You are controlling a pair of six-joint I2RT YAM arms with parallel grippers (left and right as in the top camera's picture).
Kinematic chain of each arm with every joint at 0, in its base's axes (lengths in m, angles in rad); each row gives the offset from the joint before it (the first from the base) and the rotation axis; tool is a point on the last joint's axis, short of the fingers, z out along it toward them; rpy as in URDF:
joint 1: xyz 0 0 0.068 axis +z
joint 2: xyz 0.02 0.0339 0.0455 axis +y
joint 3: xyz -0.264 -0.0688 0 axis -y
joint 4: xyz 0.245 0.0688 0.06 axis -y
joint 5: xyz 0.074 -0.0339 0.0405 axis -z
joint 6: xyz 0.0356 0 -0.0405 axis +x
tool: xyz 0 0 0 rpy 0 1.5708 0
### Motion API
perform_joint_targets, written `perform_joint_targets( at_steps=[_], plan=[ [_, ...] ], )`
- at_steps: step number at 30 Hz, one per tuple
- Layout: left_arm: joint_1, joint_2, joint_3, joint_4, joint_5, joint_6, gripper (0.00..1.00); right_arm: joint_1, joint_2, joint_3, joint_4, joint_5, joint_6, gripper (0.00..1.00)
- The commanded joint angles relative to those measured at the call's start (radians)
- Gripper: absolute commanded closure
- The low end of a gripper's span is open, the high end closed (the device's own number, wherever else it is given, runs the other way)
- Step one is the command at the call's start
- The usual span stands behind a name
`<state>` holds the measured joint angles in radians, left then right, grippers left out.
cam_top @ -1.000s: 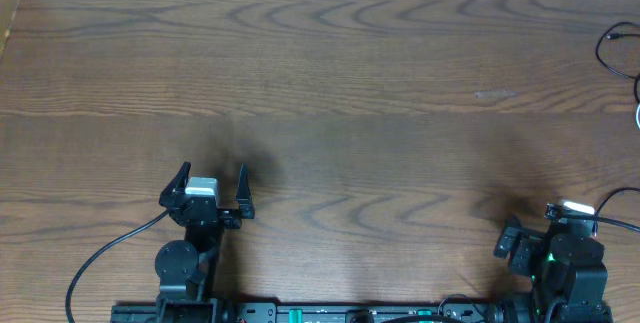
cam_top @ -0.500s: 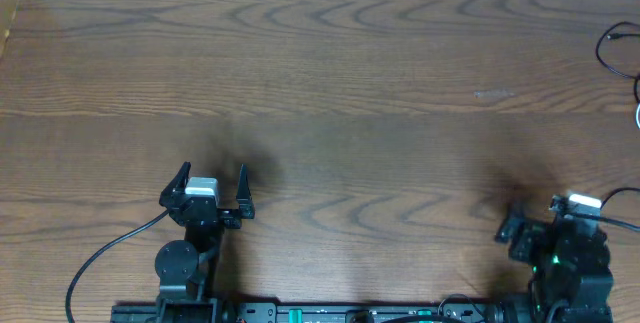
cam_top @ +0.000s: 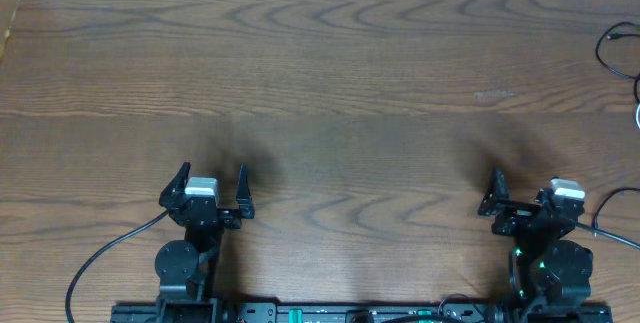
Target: Untangle cables
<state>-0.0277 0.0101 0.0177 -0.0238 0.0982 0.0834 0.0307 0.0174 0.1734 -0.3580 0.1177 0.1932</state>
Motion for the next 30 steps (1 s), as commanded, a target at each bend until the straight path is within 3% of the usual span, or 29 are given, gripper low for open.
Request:
perform_joint_targets(
  at_steps=[1,14,30],
  plan=[
    [0.006,-0.006,-0.014,-0.039,0.009,0.01,0.02,-0.008,-0.012,-0.019,0.067,-0.023,-0.007,0.01],
    [0.006,-0.006,-0.014,-0.039,0.009,0.01,0.02,-0.008,-0.012,-0.166,0.283,-0.083,-0.008,0.01],
    [0.006,-0.006,-0.014,-0.039,0.009,0.01,0.02,-0.008,-0.012,-0.168,0.283,-0.091,-0.109,0.01]
  ],
)
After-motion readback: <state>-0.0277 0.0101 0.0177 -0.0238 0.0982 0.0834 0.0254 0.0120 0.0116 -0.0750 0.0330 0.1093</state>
